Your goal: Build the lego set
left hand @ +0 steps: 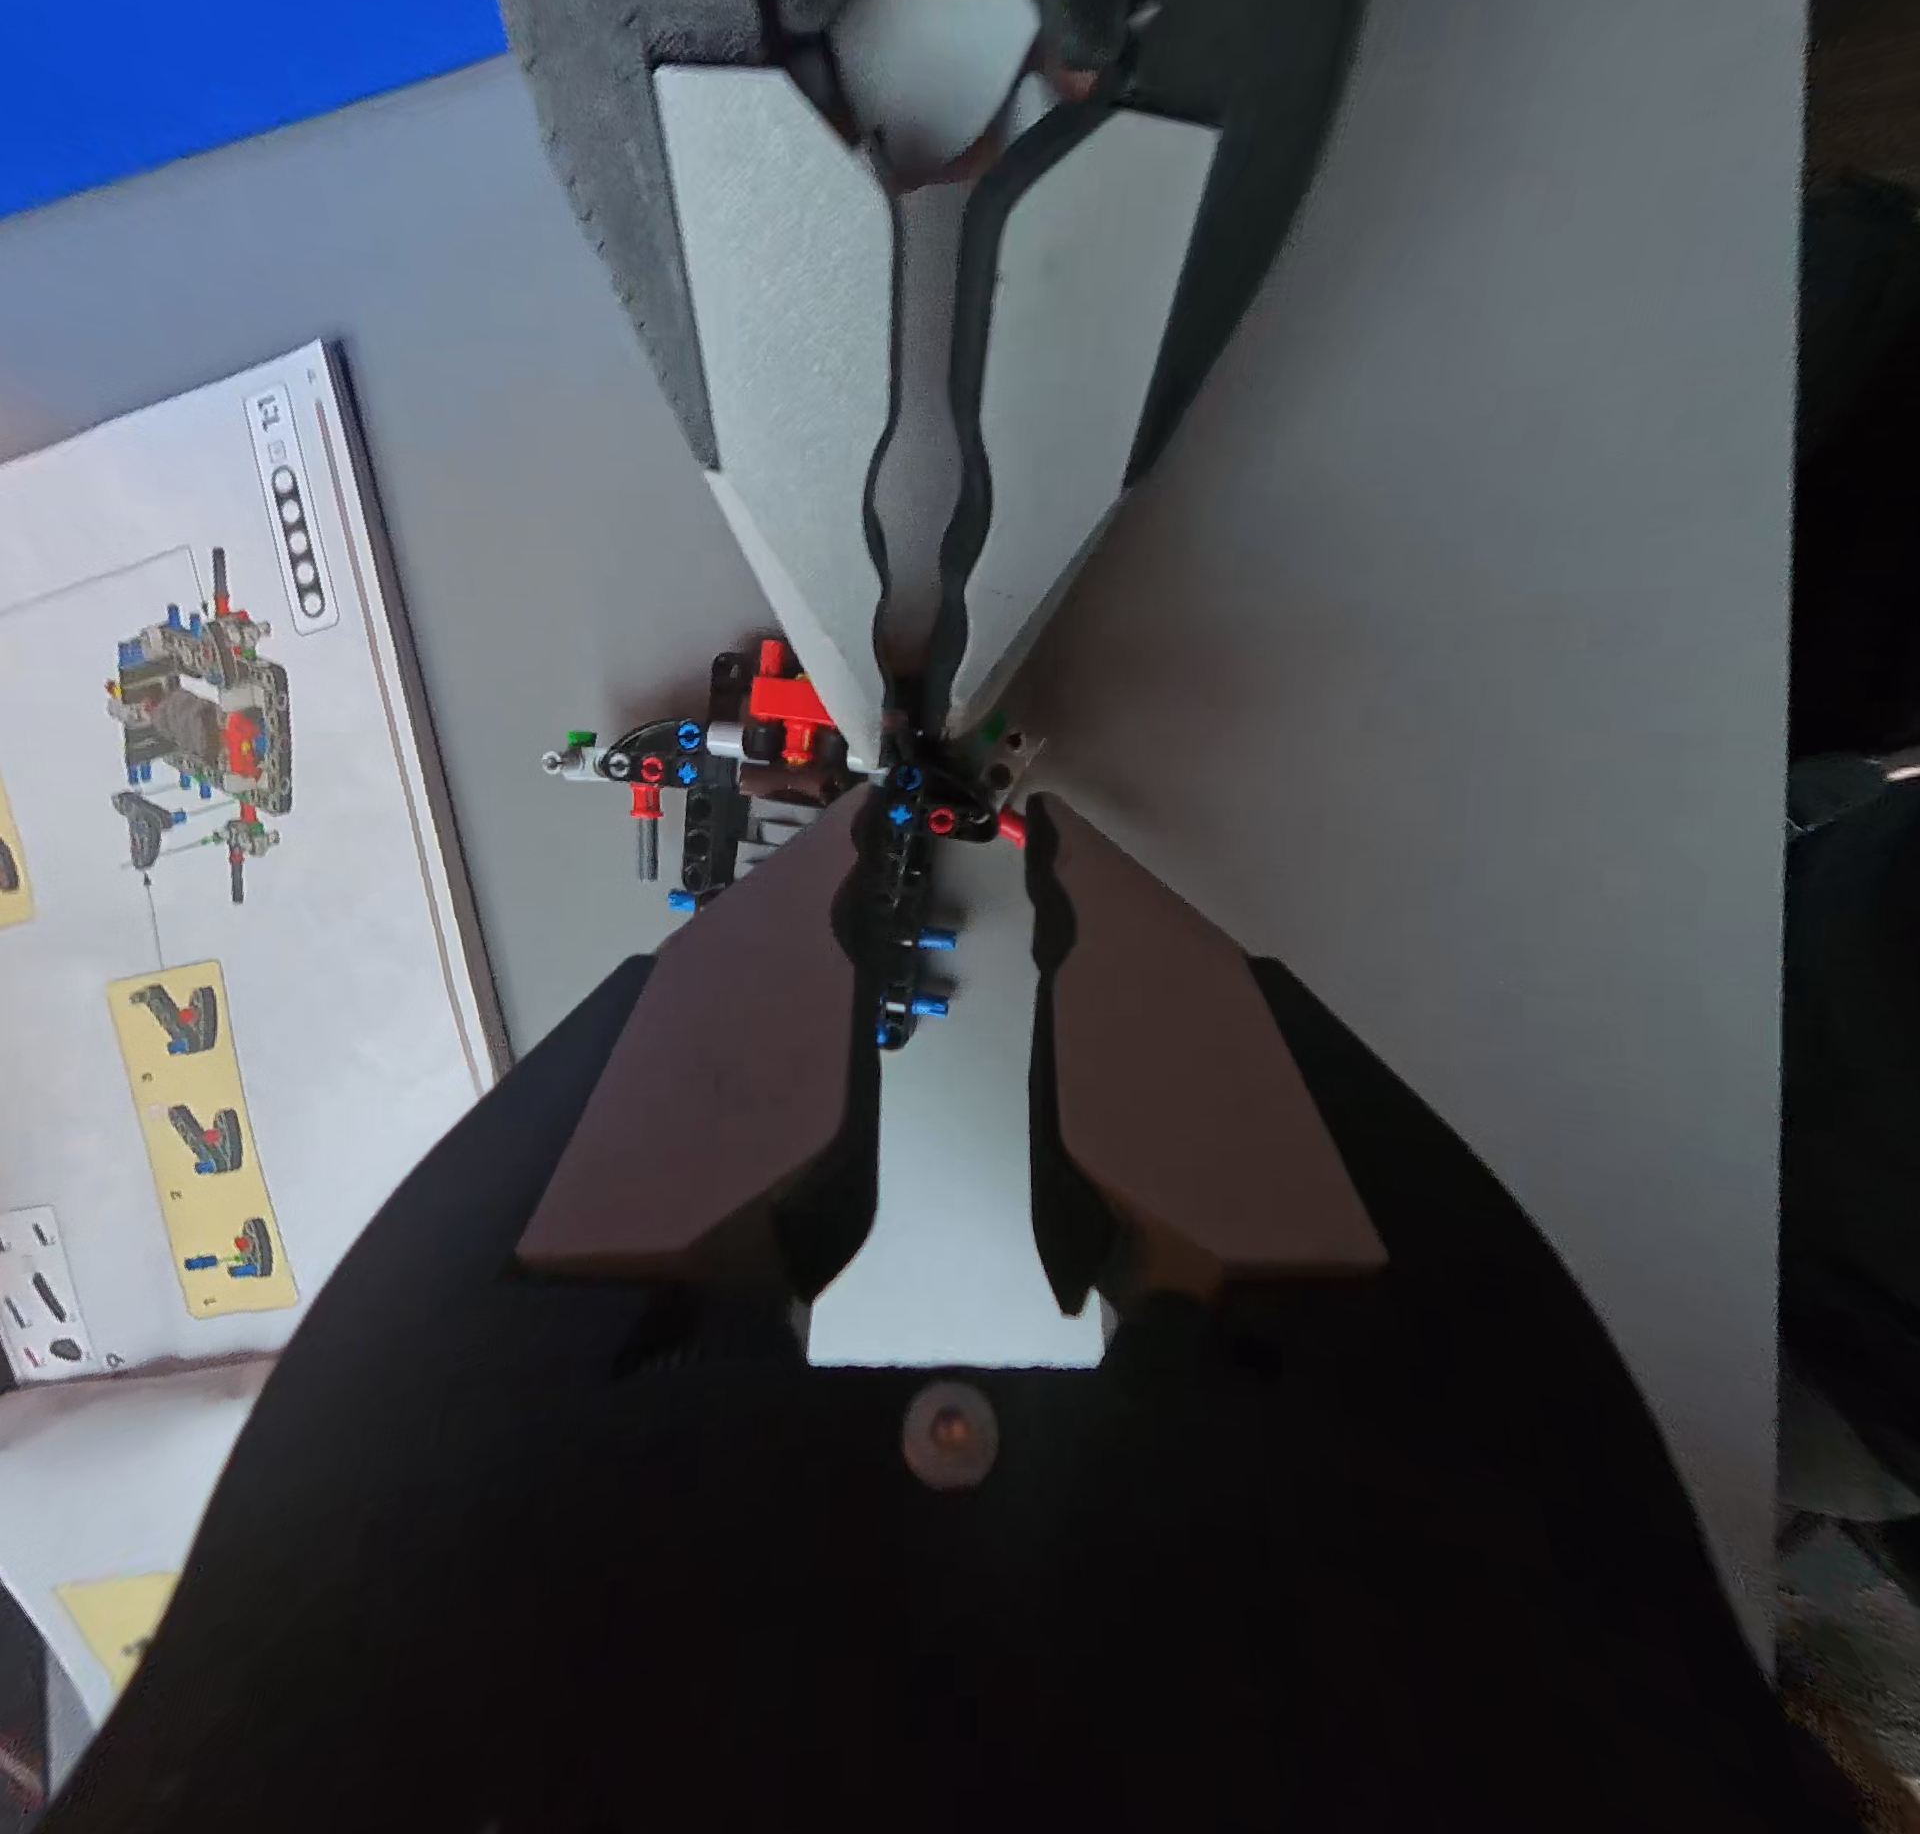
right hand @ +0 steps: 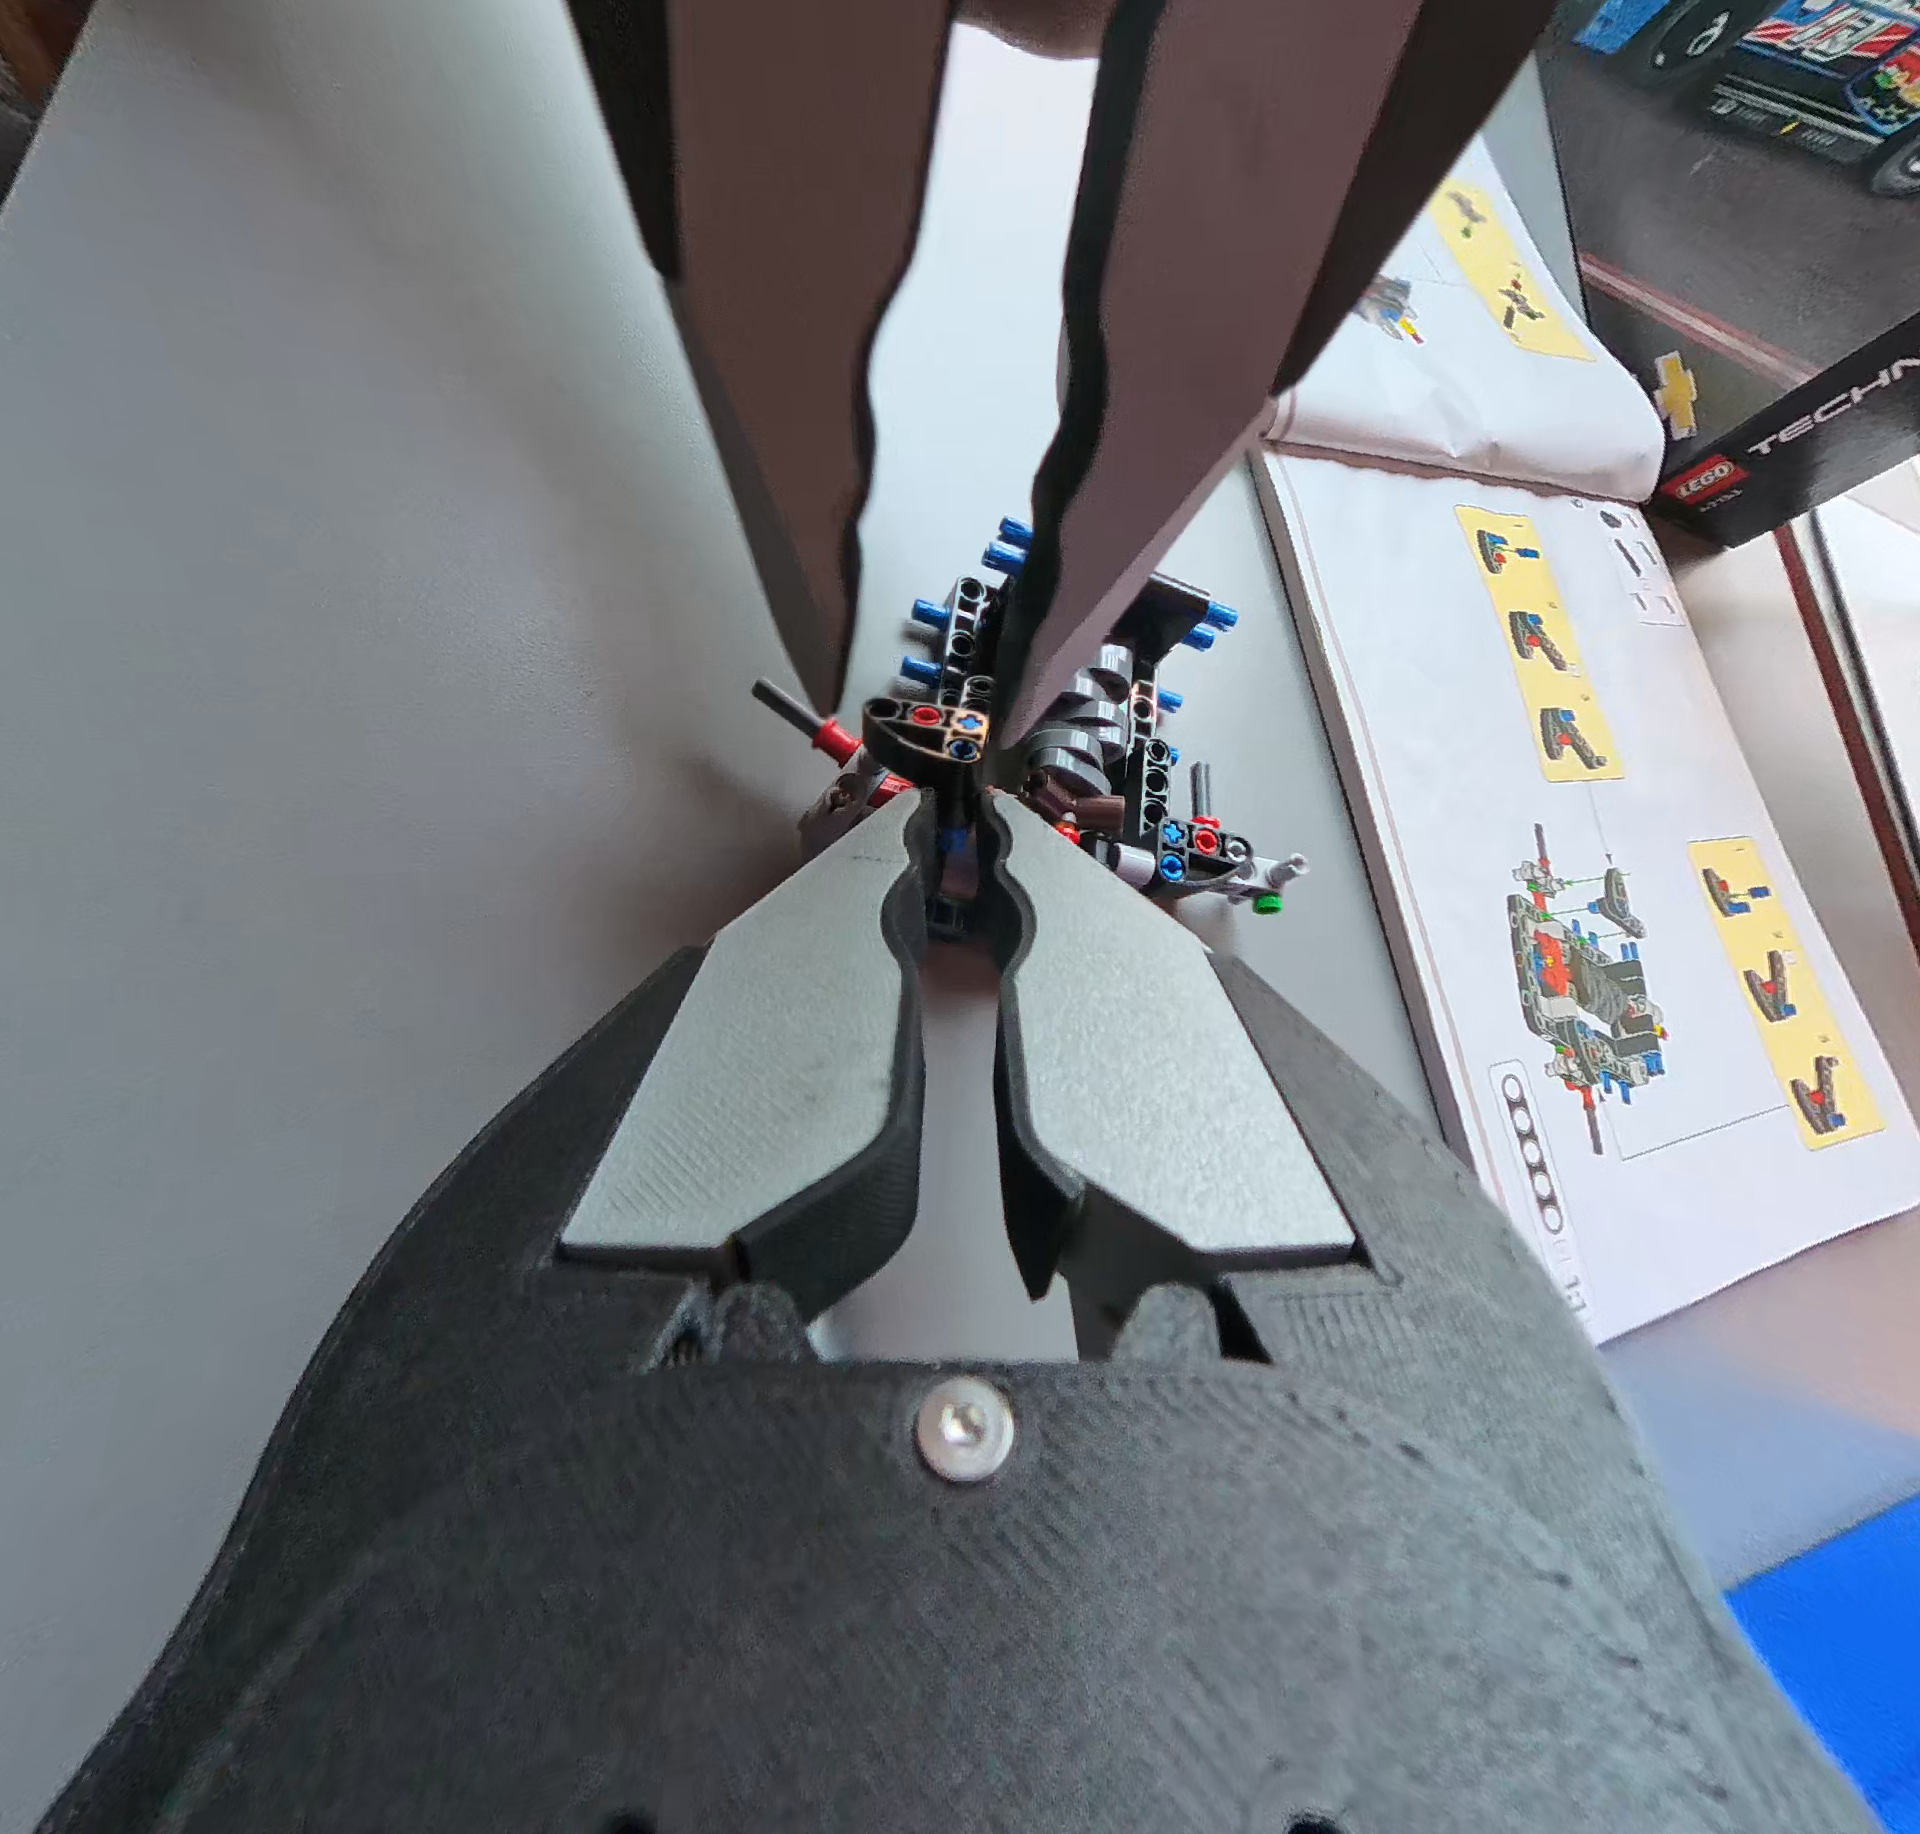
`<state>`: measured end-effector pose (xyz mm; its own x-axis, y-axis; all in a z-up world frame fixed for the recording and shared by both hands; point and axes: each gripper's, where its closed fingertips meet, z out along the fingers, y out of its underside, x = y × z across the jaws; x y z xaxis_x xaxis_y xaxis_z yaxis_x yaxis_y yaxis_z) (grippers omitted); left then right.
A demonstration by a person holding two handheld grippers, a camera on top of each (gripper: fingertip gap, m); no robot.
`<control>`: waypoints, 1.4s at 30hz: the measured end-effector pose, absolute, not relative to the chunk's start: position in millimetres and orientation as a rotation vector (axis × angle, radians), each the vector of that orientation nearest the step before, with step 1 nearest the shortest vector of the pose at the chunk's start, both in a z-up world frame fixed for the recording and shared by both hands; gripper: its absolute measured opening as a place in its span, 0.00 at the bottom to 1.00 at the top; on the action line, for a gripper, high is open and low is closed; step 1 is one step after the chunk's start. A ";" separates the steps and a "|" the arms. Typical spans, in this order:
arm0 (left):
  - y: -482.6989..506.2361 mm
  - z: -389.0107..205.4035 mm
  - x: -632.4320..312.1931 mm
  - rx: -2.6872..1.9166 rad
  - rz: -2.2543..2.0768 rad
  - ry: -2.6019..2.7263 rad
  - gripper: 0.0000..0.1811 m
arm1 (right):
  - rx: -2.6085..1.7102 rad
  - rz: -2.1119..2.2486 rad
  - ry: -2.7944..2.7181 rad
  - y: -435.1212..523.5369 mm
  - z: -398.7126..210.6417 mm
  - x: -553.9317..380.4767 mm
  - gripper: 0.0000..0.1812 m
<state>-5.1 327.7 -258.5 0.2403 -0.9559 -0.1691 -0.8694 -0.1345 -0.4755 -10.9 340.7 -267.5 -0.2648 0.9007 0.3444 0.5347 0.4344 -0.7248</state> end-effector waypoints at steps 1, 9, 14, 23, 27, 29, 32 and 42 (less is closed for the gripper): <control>325.8 -257.2 -2.9 -2.005 -0.231 1.685 0.13 | -1.212 0.636 -1.932 340.4 -267.4 -10.9 0.02; 331.1 -266.0 -6.4 -1.977 -0.127 1.743 0.12 | -1.209 0.720 -1.914 339.0 -266.5 -10.7 0.02; 331.4 -267.5 -9.3 -1.980 -0.095 1.761 0.11 | -1.237 0.761 -1.917 337.7 -266.2 -10.0 0.04; 331.9 -269.2 -16.3 -2.062 -0.024 1.859 0.11 | -1.450 0.832 -1.847 361.9 -255.6 8.0 0.24; 331.4 -270.6 -14.8 -2.126 -0.022 1.849 0.11 | -1.522 0.706 -1.938 363.3 -285.5 6.9 0.33; 330.8 -270.6 -13.0 -2.137 -0.030 1.844 0.11 | -1.536 0.705 -1.929 363.4 -290.0 1.4 0.35; 330.1 -271.4 -12.0 -2.167 -0.040 1.836 0.11 | -1.567 0.741 -1.934 362.0 -291.9 -0.8 0.34; 323.6 -268.1 -5.4 -2.284 -0.126 1.781 0.11 | -1.557 0.779 -1.925 359.1 -292.7 -2.9 0.30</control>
<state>-5.4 323.6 -268.1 0.2522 -0.9643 -0.0804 -0.9435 -0.2266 -0.2419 -2.9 359.1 -292.7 -0.1870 0.9810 0.0510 0.6693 0.1652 -0.7244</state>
